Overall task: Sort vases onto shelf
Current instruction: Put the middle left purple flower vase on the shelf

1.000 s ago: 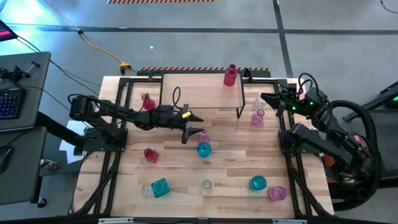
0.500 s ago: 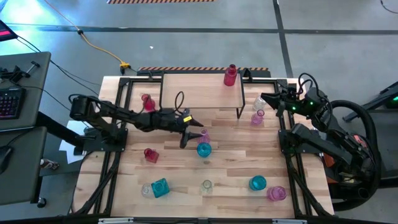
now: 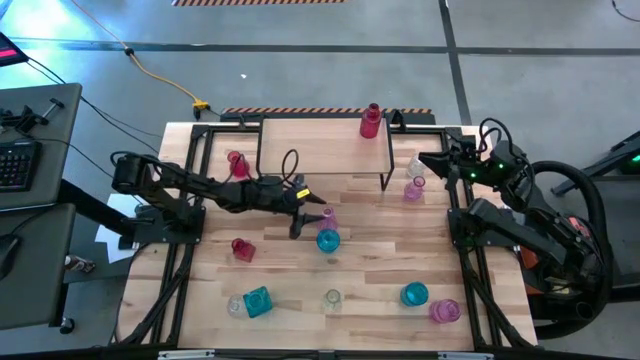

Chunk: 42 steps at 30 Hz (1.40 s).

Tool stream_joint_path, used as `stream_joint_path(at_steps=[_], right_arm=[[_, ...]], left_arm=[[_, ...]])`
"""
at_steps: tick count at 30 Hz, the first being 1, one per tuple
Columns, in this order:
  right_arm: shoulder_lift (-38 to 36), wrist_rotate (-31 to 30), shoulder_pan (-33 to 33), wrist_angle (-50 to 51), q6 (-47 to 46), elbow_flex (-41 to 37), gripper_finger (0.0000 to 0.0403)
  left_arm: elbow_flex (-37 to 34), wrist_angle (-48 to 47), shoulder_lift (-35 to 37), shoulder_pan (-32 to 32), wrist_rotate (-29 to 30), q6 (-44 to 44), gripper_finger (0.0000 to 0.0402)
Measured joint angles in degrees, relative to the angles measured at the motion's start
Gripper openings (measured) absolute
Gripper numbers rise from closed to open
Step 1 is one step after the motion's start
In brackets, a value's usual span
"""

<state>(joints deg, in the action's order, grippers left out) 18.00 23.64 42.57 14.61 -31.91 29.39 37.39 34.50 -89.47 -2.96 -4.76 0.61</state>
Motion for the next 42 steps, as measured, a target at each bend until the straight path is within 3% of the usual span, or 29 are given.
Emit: stream_joint_path(at_steps=[22,26,42], right_arm=[[0.00,0.11,0.00,-0.04,1.54,0.00,0.0069],[0.00,0.09,0.01,-0.04,1.50,0.00,0.0069],[-0.02,0.11,0.02,-0.10,1.35,0.00,0.0069]], left_arm=[[1.76,-3.21,-0.03,-0.13,-0.54,-0.95,0.0221],[4.45,-6.67,-1.80,-0.14,-1.01,-1.72,0.0221],[7.17,-4.87,-6.80,-1.57,-3.72,1.81,0.0216]])
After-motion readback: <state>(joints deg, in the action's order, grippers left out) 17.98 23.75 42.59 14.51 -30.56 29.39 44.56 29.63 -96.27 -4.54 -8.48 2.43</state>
